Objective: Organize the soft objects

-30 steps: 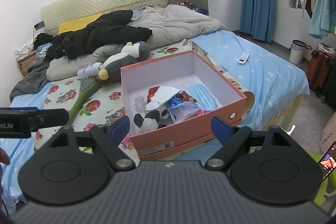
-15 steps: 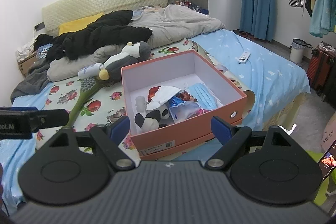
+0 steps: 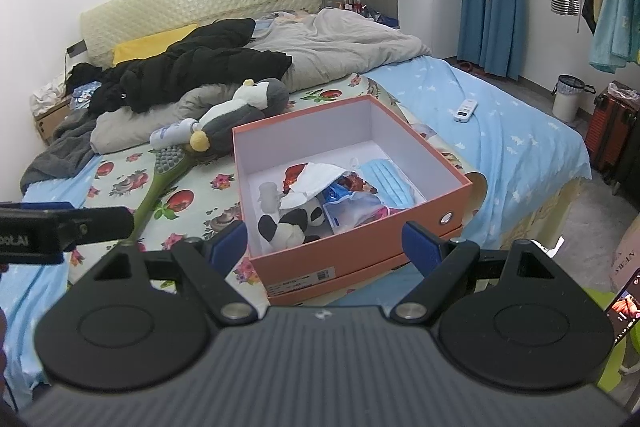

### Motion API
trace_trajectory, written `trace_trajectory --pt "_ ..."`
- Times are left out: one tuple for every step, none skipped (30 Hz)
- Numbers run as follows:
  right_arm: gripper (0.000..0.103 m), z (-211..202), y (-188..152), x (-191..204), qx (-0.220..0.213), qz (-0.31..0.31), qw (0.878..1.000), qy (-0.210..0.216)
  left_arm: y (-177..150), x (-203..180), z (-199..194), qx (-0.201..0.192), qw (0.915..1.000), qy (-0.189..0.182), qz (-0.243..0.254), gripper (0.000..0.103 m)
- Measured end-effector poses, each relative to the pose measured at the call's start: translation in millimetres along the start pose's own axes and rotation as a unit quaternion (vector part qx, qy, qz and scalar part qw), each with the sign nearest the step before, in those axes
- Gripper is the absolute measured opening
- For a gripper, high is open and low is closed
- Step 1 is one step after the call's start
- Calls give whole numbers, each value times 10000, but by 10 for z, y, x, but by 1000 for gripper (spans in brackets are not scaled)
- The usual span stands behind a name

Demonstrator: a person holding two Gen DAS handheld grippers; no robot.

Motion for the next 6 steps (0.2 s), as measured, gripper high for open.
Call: trace_trajectory --pt "86 0 0 1 2 -3 10000 0 6 -3 -2 -6 10000 5 1 101" --pt "86 -2 -3 -4 4 -4 10000 -3 10 3 -2 -12 10000 5 -2 101" --pt "86 -2 0 4 -3 1 10000 -6 15 0 -7 -17 10000 1 0 101" --pt "86 -5 -3 0 -8 2 10000 -5 17 0 -9 -19 10000 -4 2 101" --pt "86 0 1 3 -2 1 10000 -6 17 -7 -13 -20 10000 -8 8 101" --pt "86 0 -3 -1 -1 9 10000 -8 17 -6 -12 -18 10000 -7 14 101"
Point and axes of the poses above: each gripper's, at about its wrist camera, not at the fingertips, and z roughly the way its jaws point, x to its left, y to its top, the point moved 1 cm from there along z, roughly the way its jaws point, and after that the axes turned 1 degree about -x, right-handed, at the moved point
